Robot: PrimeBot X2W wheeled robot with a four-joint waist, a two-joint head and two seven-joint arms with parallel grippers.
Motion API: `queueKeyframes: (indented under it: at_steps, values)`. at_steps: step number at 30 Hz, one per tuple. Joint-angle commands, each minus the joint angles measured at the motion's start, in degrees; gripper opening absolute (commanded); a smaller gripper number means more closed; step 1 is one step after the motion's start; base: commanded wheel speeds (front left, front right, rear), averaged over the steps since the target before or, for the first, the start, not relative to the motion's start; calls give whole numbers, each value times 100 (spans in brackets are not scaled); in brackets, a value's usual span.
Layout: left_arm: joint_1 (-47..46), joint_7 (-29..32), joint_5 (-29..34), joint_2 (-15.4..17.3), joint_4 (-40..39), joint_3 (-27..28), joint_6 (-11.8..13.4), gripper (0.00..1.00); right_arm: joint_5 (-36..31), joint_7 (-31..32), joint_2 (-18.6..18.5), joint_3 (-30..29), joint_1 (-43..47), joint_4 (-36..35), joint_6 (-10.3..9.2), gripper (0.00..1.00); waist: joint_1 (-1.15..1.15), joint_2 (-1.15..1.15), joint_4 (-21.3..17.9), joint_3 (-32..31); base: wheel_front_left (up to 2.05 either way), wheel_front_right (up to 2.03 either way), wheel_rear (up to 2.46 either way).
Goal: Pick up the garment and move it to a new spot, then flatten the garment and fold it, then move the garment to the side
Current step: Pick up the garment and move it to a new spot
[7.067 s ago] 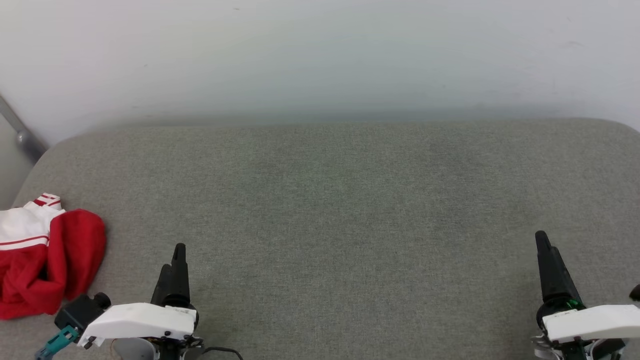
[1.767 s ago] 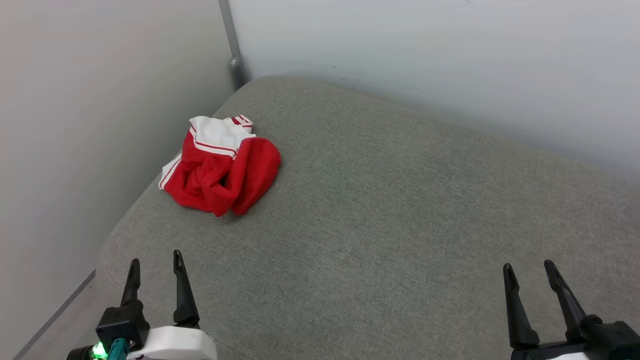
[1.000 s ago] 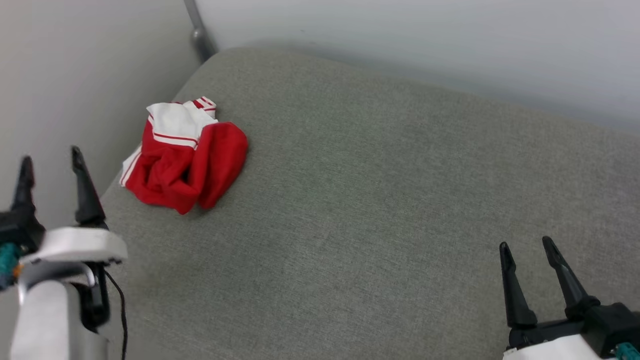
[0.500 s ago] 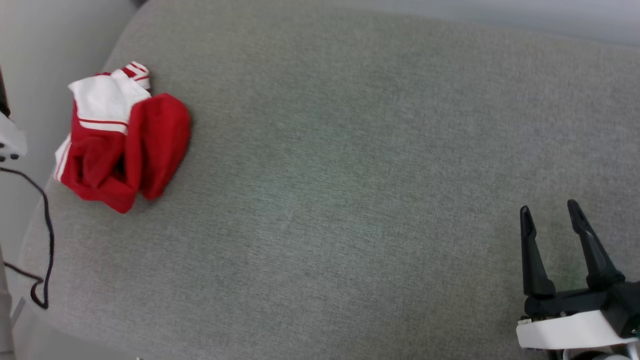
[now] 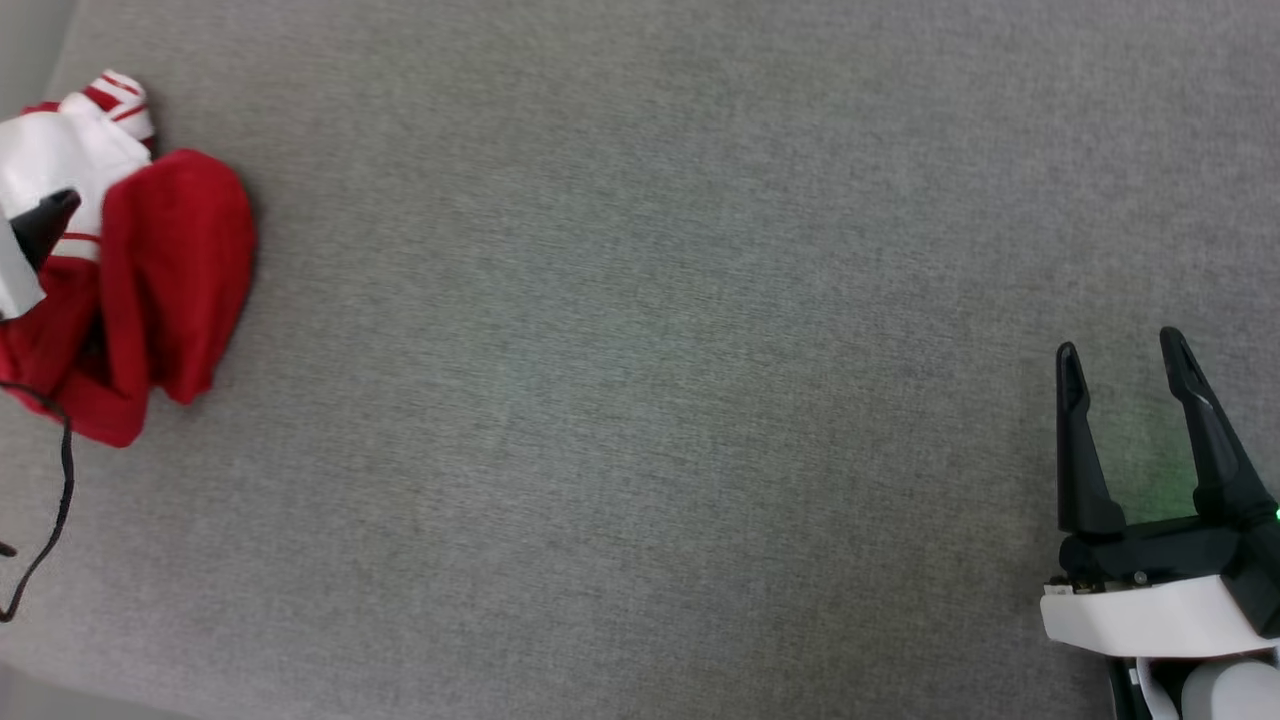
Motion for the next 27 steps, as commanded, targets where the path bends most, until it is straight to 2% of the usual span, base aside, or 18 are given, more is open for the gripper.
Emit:
queueKeyframes:
  at_steps: [1, 8, 15, 16, 21, 23, 24, 26, 27]
  values:
    - [-27, 152, -109, 33, 34, -114, 4, 100, -15, -12, 8, 1, -92, -39, -4, 100, -1, 0, -122, 151, 0, 0, 0]
    - [56, 999, -676, 381, 106, -856, 3, 100, -81, -12, 8, -11, -250, -153, -4, 100, -1, 0, -288, 458, 0, 0, 0]
    - [131, 1137, -897, 400, 277, -1490, -1, 100, -101, -12, 8, -14, -290, -177, -4, 100, -1, 0, -373, 622, 0, 0, 0]
    - [118, 1139, -927, 407, 294, -1552, -2, 0, -102, -12, 8, -16, -294, -169, -4, 100, -1, 0, -376, 625, 0, 0, 0]
    - [20, 1061, -1124, 563, 238, -1760, -3, 0, -46, -12, 8, -15, -266, -75, -4, 100, -1, 0, -348, 490, 0, 0, 0]
    - [-162, 881, -1156, 847, 106, -1850, 2, 0, 45, -12, 8, -3, -181, 38, -4, 100, -1, 0, -298, 218, 0, 0, 0]
    - [-508, 751, -1101, 1193, -317, -2044, 2, 0, 196, -12, 9, 54, -58, 218, -4, 100, -1, 0, -240, -287, 0, 0, 0]
    - [-967, 855, -1023, 1351, -1165, -2487, 2, 0, 464, -12, 9, 145, 181, 500, -4, 100, -1, 0, -324, -975, 0, 0, 0]
    - [-1048, 911, -1013, 1341, -1297, -2564, 2, 0, 491, -12, 9, 151, 223, 531, -4, 100, -1, 0, -351, -1044, 0, 0, 0]
